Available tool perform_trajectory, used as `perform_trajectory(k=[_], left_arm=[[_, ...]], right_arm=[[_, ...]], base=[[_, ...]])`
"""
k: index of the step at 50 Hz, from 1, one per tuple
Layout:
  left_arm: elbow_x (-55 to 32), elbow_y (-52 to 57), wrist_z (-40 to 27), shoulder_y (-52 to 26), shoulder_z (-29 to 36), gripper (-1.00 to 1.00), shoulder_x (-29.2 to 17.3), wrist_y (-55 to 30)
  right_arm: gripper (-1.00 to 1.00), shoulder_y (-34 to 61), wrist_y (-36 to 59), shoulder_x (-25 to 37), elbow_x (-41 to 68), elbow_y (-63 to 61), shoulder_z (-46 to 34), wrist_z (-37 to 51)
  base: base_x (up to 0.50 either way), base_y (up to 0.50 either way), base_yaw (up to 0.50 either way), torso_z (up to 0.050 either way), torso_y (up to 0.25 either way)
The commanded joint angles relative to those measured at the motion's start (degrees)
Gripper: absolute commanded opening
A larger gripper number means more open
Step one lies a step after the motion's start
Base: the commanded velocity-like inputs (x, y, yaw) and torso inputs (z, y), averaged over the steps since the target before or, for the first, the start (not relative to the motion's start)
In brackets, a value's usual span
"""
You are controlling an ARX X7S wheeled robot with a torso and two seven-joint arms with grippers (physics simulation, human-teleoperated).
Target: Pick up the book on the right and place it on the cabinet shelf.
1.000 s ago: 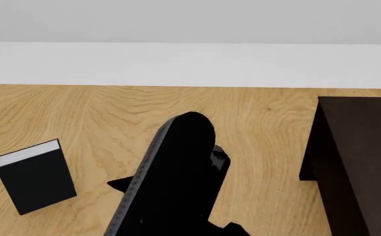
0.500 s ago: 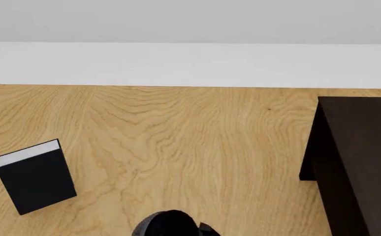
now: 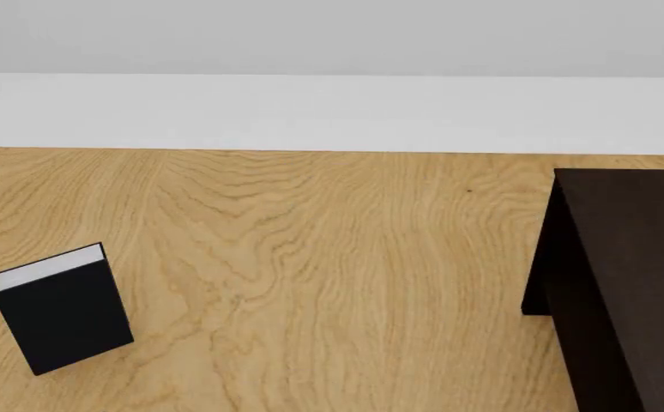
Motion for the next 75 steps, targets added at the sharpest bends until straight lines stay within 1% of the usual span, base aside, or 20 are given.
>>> perform_trajectory(k=[1,9,15,23,29,40,46,58,61,67,71,72,75], left_arm=[[0.09,-0.60,0.42,0.85,-0.64,1.00,0.63,0.96],[-0.17,-0.74,0.14,0.65,-0.35,1.00,0.35,0.92],[-0.05,-1.02,0.04,0.63,0.09,1.00,0.26,1.14],[0.37,-1.49,-0.14,0.49,0.80,1.00,0.01,1.51],[0.38,-1.99,-0.02,0.46,1.17,1.00,-0.11,2.04],[0.24,-2.36,-0.29,0.52,1.42,1.00,-0.40,2.48],[0.10,-2.45,-0.51,0.37,1.53,1.00,-0.61,2.48],[-0.43,-2.41,-0.95,0.31,1.48,1.00,-1.03,2.51],[-0.54,-2.40,-1.04,0.31,1.50,1.00,-1.16,2.51],[-0.71,-2.49,-1.23,0.28,1.45,1.00,-1.35,2.67],[-0.71,-2.68,-1.28,0.34,1.58,1.00,-1.42,2.90],[-0.60,-3.06,-1.14,0.44,1.65,1.00,-1.43,3.20],[-0.56,-3.33,-1.14,0.46,1.73,1.00,-1.48,3.42]], right_arm=[[1.00,-1.47,1.11,-3.71,7.18,-0.78,-1.35,8.71],[1.00,1.16,0.28,-5.84,12.62,-0.64,-5.26,15.40],[1.00,2.89,-1.40,-6.54,16.22,-0.72,-7.75,17.90],[1.00,3.07,-1.95,-7.12,19.49,-0.60,-8.95,20.49],[1.00,3.06,-1.03,-6.03,20.98,-0.22,-10.10,21.68],[1.00,3.09,1.30,-2.49,23.44,0.54,-11.01,22.23],[1.00,0.70,3.35,-0.89,22.85,0.30,-10.60,21.89],[1.00,-1.04,8.04,1.04,21.94,2.34,-9.91,20.81],[1.00,-3.45,10.62,2.16,20.69,2.86,-8.70,20.08],[1.00,-4.99,13.31,3.25,19.70,4.06,-7.58,19.22],[1.00,-3.14,13.50,3.43,20.13,5.22,-8.84,19.26],[1.00,-1.95,13.87,3.89,20.56,6.12,-10.18,19.44],[1.00,-0.82,14.28,3.99,20.86,7.19,-10.46,19.19]], base=[[0.00,0.00,0.00,0.000,0.000],[0.00,0.00,0.00,0.000,0.000],[0.00,0.00,0.00,0.000,0.000],[0.00,0.00,0.00,0.000,0.000],[0.00,0.00,0.00,0.000,0.000],[0.00,0.00,0.00,0.000,0.000],[0.00,0.00,0.00,0.000,0.000],[0.00,0.00,0.00,0.000,0.000],[0.00,0.00,0.00,0.000,0.000],[0.00,0.00,0.00,0.000,0.000],[0.00,0.00,0.00,0.000,0.000],[0.00,0.00,0.00,0.000,0.000],[0.00,0.00,0.00,0.000,0.000]])
